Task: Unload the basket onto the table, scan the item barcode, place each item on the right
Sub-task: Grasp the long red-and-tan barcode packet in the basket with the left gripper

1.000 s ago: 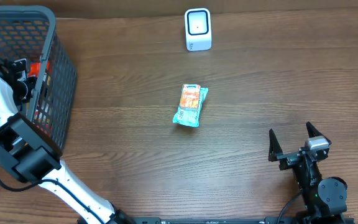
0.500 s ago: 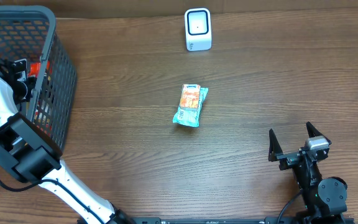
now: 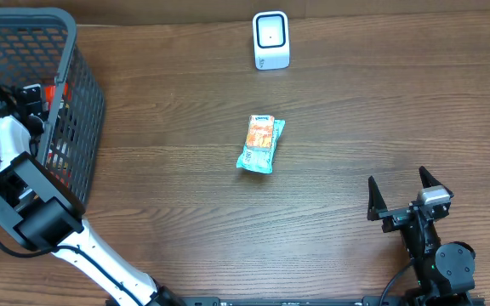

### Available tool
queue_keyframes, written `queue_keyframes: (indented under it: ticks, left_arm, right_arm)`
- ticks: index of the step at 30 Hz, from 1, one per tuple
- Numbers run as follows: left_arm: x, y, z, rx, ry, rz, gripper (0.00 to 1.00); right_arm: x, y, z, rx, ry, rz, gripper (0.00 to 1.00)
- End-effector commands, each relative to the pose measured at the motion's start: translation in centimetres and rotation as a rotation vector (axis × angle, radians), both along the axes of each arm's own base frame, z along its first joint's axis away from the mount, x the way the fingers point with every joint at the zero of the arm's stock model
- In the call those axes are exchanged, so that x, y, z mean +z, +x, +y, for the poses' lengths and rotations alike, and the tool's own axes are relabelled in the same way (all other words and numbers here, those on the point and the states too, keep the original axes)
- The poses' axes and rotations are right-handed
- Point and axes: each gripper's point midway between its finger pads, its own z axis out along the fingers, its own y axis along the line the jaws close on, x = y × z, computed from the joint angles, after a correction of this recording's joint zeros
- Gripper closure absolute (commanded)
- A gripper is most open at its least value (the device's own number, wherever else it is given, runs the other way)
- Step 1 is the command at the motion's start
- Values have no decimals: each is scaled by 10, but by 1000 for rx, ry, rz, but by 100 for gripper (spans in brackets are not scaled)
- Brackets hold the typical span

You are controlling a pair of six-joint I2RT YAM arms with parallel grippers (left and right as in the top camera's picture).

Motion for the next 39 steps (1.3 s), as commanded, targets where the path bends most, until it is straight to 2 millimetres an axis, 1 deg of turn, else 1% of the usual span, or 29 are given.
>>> queue_keyframes:
  ticks: [1, 2, 3, 4, 5, 6, 7, 8, 9, 10, 11, 12, 13, 15, 16, 18, 20, 21, 23, 24, 25, 29, 31, 34, 35, 37, 38, 39]
  left_arm:
    - [-34, -19, -9, 0, -22, 62, 0]
    - [-39, -21, -10, 0, -22, 63, 1]
    - [-42, -22, -12, -1, -24, 65, 10]
    - [-44, -24, -13, -6, -24, 69, 23]
    - [-46, -25, -14, -10, -24, 72, 42]
    - [-46, -25, -14, -10, -24, 73, 53]
    - [-46, -24, -14, -11, -24, 72, 57]
    - [-46, -24, -13, -11, -22, 70, 57]
    - [-45, -24, -13, -11, -21, 68, 50]
    - [-45, -23, -13, -11, -20, 68, 48]
    - [-45, -24, -13, -11, -20, 68, 51]
    - [-45, -24, -13, -11, -21, 69, 61]
    - [-44, -23, -12, -10, -17, 68, 74]
    - [-38, -21, -10, -12, -6, 57, 94]
    - [-33, -19, -8, -11, 2, 47, 96]
    - [-13, -12, -3, -11, 25, 18, 96]
    - [13, -6, 2, -10, 52, -12, 96]
    - [29, -3, 5, -8, 71, -32, 96]
    - [56, 1, 9, -7, 101, -68, 96]
    - [79, 4, 12, -5, 131, -100, 96]
    - [94, 3, 14, 2, 156, -116, 96]
    - [153, -8, 29, 71, 304, -155, 96]
    - [182, -14, 32, 109, 359, -189, 96]
    - [224, -21, 30, 145, 408, -258, 96]
    - [235, -23, 29, 149, 420, -278, 96]
    - [264, -29, 24, 156, 456, -327, 96]
    - [273, -31, 22, 160, 464, -344, 96]
    - [287, -33, 18, 162, 480, -372, 96]
  right_arm:
    - [-2, 0, 0, -1, 0, -5, 0]
    - [-2, 0, 0, -1, 0, -5, 0]
    - [-2, 0, 0, -1, 0, -5, 0]
    - [-2, 0, 0, -1, 0, -5, 0]
    - [-2, 0, 0, -1, 0, -5, 0]
    - [-2, 0, 0, -1, -1, -5, 0]
    - [-2, 0, 0, -1, 0, -5, 0]
    - [-2, 0, 0, -1, 0, -5, 0]
    - [-2, 0, 0, -1, 0, -5, 0]
    - [-2, 0, 0, -1, 0, -5, 0]
    - [-2, 0, 0, -1, 0, -5, 0]
    - [-1, 0, 0, -1, -1, -6, 0]
    - [-2, 0, 0, -1, 0, -5, 0]
    - [-2, 0, 0, -1, 0, -5, 0]
    - [-2, 0, 0, -1, 0, -5, 0]
    - [-2, 0, 0, -1, 0, -5, 0]
    - [-2, 0, 0, -1, 0, -5, 0]
    - [-2, 0, 0, -1, 0, -5, 0]
    - [-2, 0, 0, -1, 0, -5, 0]
    - [-2, 0, 0, -1, 0, -5, 0]
    - [-2, 0, 0, -1, 0, -5, 0]
    - [-2, 0, 0, -1, 0, -5, 0]
    - [-2, 0, 0, -1, 0, -5, 0]
    - [-2, 0, 0, -1, 0, -5, 0]
    - [-2, 0, 0, -1, -1, -5, 0]
    - [-2, 0, 0, -1, 0, -5, 0]
    - [-2, 0, 0, -1, 0, -5, 0]
    - [-2, 0, 0, -1, 0, -5, 0]
